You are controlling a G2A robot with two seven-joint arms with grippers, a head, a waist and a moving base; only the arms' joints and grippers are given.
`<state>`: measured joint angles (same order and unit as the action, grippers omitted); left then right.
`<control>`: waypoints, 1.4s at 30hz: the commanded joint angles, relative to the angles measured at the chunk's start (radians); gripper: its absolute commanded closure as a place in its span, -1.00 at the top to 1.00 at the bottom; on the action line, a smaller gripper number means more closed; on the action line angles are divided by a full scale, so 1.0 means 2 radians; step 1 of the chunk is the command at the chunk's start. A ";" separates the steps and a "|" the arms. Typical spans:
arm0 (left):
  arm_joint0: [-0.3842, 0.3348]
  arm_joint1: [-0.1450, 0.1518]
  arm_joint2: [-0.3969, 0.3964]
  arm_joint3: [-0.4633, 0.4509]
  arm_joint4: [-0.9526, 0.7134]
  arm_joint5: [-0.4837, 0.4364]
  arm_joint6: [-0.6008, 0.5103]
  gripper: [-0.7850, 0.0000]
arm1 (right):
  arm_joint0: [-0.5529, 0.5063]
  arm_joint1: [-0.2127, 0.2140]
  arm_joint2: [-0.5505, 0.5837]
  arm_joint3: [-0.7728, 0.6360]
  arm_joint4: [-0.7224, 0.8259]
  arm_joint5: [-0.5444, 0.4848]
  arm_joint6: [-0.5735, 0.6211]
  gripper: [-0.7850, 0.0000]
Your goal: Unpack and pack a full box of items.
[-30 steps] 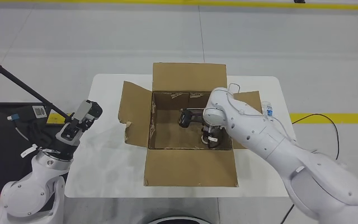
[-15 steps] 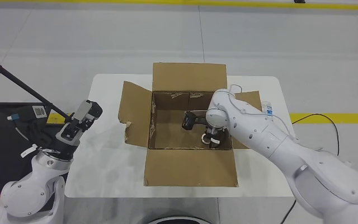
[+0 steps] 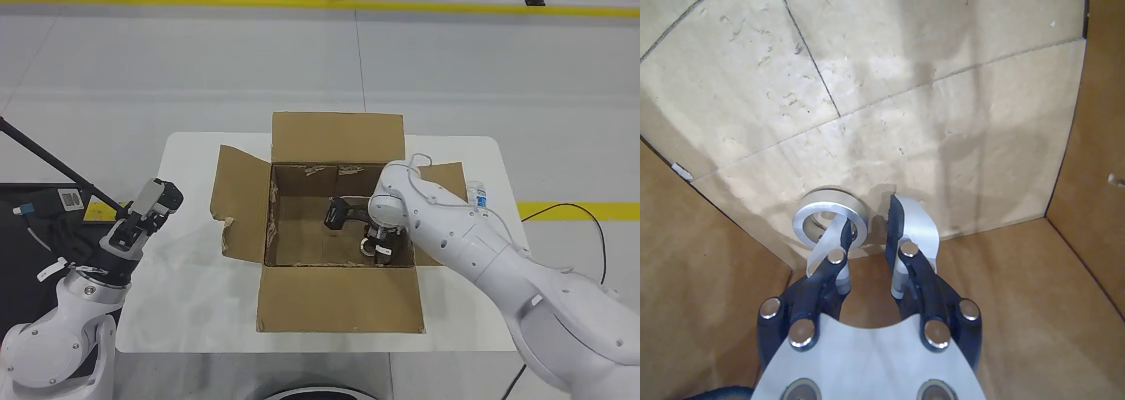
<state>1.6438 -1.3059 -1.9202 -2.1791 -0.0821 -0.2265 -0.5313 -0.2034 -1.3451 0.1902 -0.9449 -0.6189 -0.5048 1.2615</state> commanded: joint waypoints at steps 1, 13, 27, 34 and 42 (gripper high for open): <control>0.000 0.000 0.000 0.000 0.000 0.000 0.000 1.00 | -0.002 -0.001 0.002 0.003 -0.001 -0.002 -0.001 -0.51; 0.000 0.000 0.000 0.000 0.000 0.000 0.000 1.00 | 0.000 -0.001 0.023 -0.002 -0.013 0.002 0.002 -1.00; 0.000 0.000 0.000 0.000 0.000 0.000 0.000 1.00 | -0.005 0.035 0.091 -0.099 -0.030 0.014 -0.032 -1.00; 0.000 0.000 0.000 0.000 0.000 0.000 0.000 1.00 | -0.061 0.094 0.197 -0.236 -0.040 0.027 -0.062 -1.00; 0.000 0.000 0.000 0.000 0.000 0.000 0.000 1.00 | -0.200 0.158 0.373 -0.409 -0.033 0.021 -0.125 -1.00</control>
<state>1.6438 -1.3059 -1.9202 -2.1791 -0.0821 -0.2265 -0.5313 -0.5556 -1.0437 0.8724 -1.7198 -0.6984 -0.4510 1.0441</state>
